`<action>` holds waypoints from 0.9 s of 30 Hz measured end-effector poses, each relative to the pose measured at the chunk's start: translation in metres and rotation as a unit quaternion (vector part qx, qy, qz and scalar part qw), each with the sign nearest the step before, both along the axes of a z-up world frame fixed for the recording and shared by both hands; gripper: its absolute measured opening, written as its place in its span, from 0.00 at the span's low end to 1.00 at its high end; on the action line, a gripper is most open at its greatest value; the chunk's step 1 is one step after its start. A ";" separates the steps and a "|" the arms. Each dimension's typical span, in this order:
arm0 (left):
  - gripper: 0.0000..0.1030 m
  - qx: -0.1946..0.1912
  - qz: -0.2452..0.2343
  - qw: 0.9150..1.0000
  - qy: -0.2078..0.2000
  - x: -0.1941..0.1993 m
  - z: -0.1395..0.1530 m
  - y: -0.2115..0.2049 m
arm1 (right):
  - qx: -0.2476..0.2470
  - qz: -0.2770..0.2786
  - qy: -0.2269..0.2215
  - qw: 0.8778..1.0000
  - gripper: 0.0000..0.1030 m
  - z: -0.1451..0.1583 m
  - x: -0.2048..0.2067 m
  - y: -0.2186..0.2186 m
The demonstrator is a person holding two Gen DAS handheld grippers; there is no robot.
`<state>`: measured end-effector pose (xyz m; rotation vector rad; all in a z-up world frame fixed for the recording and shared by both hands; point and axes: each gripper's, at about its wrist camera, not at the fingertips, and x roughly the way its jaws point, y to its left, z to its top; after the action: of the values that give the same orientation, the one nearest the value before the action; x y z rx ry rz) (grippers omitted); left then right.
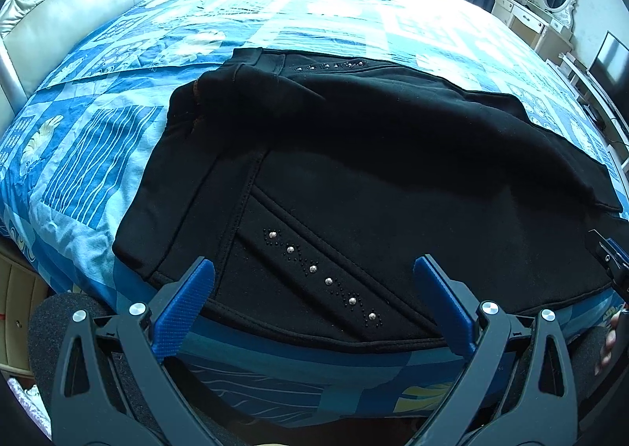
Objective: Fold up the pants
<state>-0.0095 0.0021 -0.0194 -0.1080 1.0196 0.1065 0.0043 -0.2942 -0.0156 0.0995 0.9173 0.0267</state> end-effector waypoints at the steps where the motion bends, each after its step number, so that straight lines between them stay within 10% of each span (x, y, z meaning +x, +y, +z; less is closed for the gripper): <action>1: 0.98 0.002 -0.001 1.000 -0.001 0.000 0.000 0.000 | 0.000 0.000 0.001 1.000 0.96 0.000 0.000 0.000; 27: 0.98 0.020 -0.023 0.999 -0.028 -0.003 0.010 -0.010 | 0.003 0.004 0.011 1.000 0.96 -0.007 0.001 0.002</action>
<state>-0.0123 -0.0077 -0.0098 -0.0502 0.9630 0.0825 0.0051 -0.2918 -0.0221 0.1031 0.9401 0.0356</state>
